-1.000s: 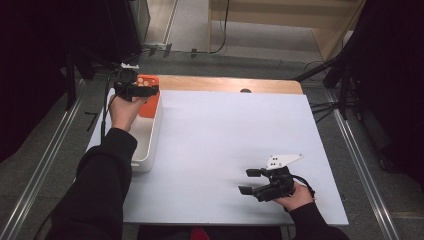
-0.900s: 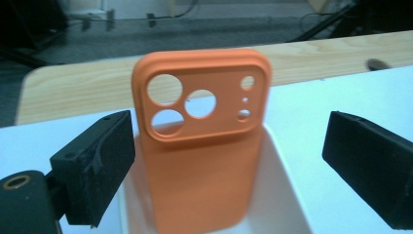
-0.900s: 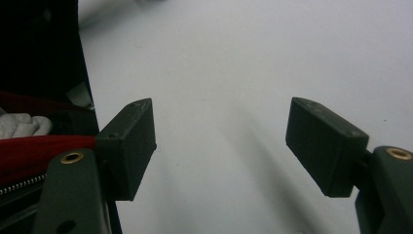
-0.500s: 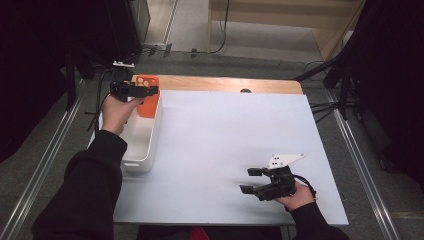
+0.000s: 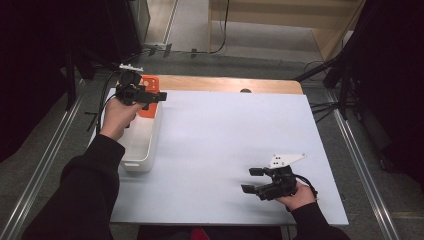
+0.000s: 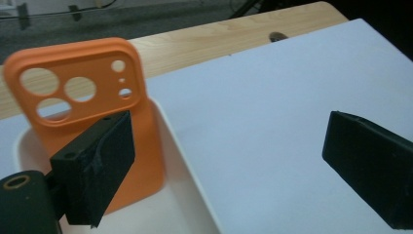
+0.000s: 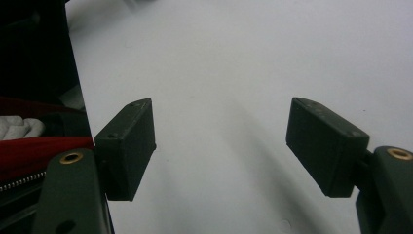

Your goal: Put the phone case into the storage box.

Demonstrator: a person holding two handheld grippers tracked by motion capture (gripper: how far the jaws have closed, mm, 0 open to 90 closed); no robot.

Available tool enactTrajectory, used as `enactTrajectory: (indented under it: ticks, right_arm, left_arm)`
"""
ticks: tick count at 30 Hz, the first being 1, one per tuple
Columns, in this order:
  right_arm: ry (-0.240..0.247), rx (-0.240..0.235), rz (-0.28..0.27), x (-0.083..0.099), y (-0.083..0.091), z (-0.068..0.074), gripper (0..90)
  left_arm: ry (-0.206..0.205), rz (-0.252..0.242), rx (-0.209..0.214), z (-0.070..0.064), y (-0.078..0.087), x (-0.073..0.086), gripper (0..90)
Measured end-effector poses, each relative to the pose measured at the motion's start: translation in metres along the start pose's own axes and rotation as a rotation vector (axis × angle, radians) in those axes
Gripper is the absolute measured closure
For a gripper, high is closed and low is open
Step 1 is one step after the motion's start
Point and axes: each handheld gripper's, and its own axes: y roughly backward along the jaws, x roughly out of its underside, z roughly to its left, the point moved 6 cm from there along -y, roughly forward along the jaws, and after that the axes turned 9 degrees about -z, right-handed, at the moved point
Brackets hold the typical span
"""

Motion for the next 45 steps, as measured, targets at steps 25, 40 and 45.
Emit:
enactTrajectory:
  ticks: [25, 40, 45]
  right_arm:
    - [-0.002, 0.007, 0.003, 0.001, 0.001, -0.001, 25.2]
    - [-0.001, 0.001, 0.003, 0.001, 0.001, -0.001, 25.2]
    - [-0.001, 0.002, 0.002, 0.001, 0.001, -0.001, 25.2]
  left_arm:
    - [-0.062, 0.016, 0.166, -0.044, 0.005, 0.024, 5.2]
    - [-0.093, 0.026, 0.246, -0.072, 0.020, 0.044, 5.2]
    - [-0.120, 0.027, 0.266, -0.080, 0.025, 0.050, 5.2]
